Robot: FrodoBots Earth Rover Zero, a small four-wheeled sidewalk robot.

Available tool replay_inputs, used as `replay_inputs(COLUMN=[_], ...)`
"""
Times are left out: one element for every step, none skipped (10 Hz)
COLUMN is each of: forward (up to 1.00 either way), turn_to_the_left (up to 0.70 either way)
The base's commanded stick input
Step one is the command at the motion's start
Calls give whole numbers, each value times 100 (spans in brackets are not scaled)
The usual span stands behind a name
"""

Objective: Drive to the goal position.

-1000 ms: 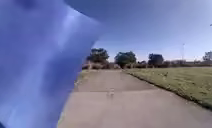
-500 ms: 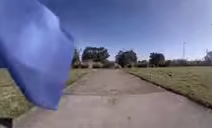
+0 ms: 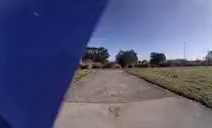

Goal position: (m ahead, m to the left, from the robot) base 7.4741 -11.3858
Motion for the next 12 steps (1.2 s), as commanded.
replay_inputs(forward=[100, 100, 100, 100, 100, 100, 100, 100, 100, 100, 100, 100], turn_to_the_left=[0, 0, 0, 0, 0, 0, 0, 0, 0, 0, 0, 0])
